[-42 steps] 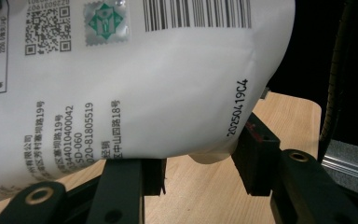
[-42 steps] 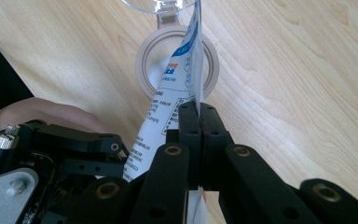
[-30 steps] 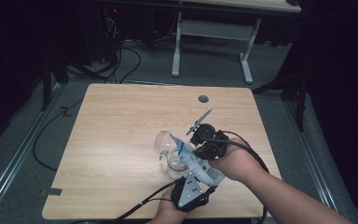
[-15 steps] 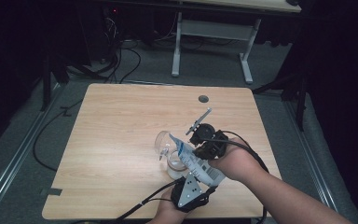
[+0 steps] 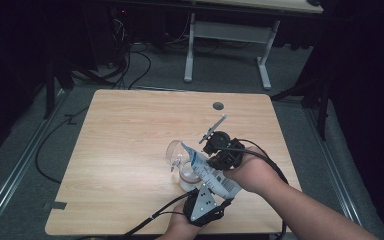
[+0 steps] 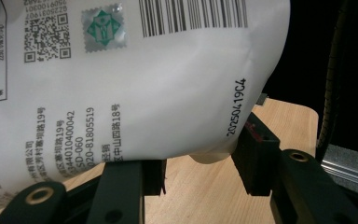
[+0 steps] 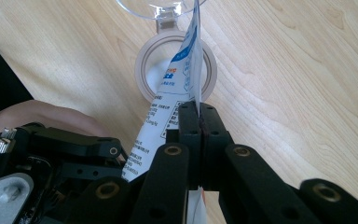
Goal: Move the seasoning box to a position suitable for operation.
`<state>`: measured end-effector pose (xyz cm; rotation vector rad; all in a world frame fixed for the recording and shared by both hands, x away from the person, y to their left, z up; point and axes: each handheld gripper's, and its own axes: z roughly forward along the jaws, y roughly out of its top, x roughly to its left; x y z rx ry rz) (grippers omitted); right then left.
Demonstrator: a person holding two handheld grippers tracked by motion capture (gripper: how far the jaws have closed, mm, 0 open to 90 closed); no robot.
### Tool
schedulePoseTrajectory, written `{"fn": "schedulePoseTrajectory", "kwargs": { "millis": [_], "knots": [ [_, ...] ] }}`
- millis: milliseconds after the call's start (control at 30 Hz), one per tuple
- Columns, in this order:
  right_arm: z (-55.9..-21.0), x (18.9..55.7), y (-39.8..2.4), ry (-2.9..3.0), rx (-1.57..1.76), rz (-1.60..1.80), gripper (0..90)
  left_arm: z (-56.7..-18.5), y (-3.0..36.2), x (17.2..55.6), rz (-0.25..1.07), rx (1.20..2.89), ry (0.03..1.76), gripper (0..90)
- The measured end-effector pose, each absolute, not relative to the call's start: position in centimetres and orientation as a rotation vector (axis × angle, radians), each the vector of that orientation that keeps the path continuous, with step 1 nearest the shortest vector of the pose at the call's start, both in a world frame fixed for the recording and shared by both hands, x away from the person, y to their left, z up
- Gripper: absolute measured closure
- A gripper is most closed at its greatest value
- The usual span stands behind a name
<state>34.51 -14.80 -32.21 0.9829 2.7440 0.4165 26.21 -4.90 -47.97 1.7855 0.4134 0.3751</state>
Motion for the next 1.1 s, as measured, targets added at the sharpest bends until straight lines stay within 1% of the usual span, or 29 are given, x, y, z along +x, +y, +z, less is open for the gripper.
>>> {"fn": "schedulePoseTrajectory", "kwargs": {
  "millis": [1100],
  "knots": [
    [-31.78, 34.69, -14.49, 2.739, 0.973, 0.421, 90.0, -47.61, -4.97, 26.48, 0.39, 1.772, 0.412, 59.3]
  ]
}}
